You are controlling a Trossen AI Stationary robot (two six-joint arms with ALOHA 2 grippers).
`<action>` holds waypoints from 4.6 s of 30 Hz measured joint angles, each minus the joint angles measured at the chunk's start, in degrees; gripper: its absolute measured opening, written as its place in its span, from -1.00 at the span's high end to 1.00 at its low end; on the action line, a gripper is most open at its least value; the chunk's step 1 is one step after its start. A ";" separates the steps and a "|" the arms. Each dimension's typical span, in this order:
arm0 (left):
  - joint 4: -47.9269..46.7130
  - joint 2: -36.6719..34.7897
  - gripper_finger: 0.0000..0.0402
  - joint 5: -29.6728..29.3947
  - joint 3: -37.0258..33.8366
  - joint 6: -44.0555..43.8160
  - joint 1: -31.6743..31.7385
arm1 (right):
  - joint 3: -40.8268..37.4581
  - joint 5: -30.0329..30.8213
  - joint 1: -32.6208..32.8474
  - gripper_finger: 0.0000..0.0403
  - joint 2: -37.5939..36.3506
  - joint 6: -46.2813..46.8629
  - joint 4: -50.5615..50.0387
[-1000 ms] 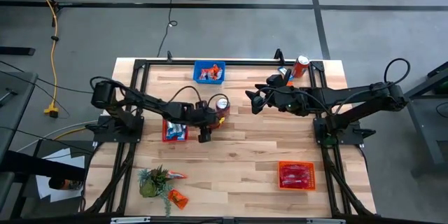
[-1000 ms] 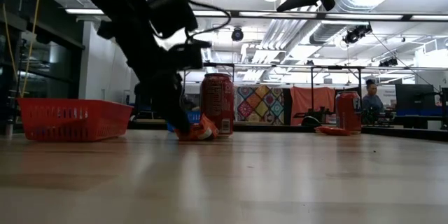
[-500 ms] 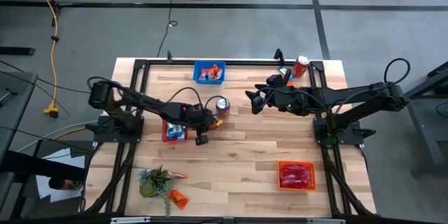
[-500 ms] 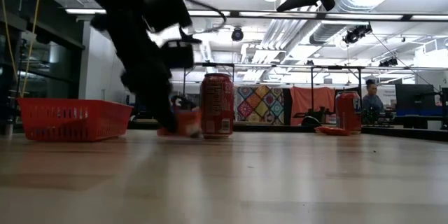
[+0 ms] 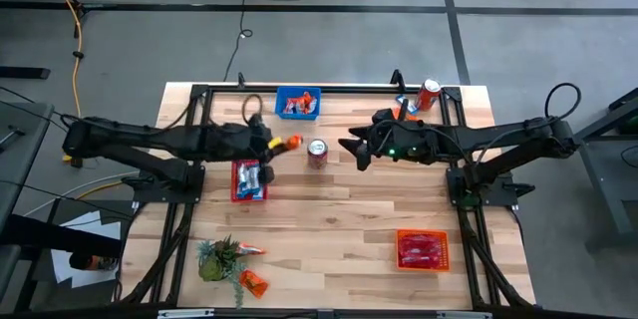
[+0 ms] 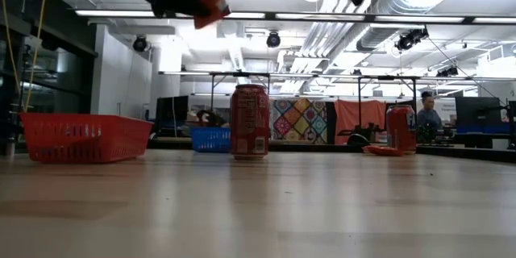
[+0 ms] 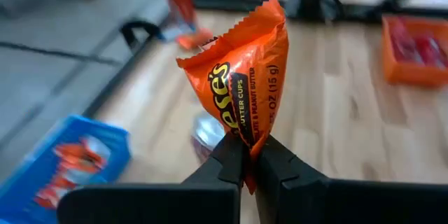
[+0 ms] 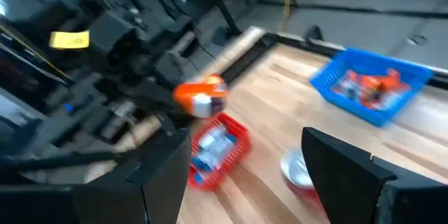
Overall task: Sort candy
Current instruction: Put the orange chocolate into the blue bin
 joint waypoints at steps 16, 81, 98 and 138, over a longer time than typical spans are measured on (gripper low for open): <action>8.94 1.02 1.00 1.58 0.00 4.92 1.70 | -0.02 -6.08 -4.56 -0.32 9.77 7.57 14.54; -13.30 22.53 -0.03 30.26 24.44 -15.60 33.17 | 0.07 1.08 -10.68 -0.32 -11.79 0.98 -26.49; 19.21 -7.29 -0.03 22.57 2.21 -28.32 15.76 | 0.00 -5.60 -42.21 -0.32 17.26 -10.19 -46.03; 21.55 -13.30 -0.03 19.05 2.25 -18.05 13.78 | -0.11 -23.42 -25.15 0.98 -3.53 -14.21 -29.60</action>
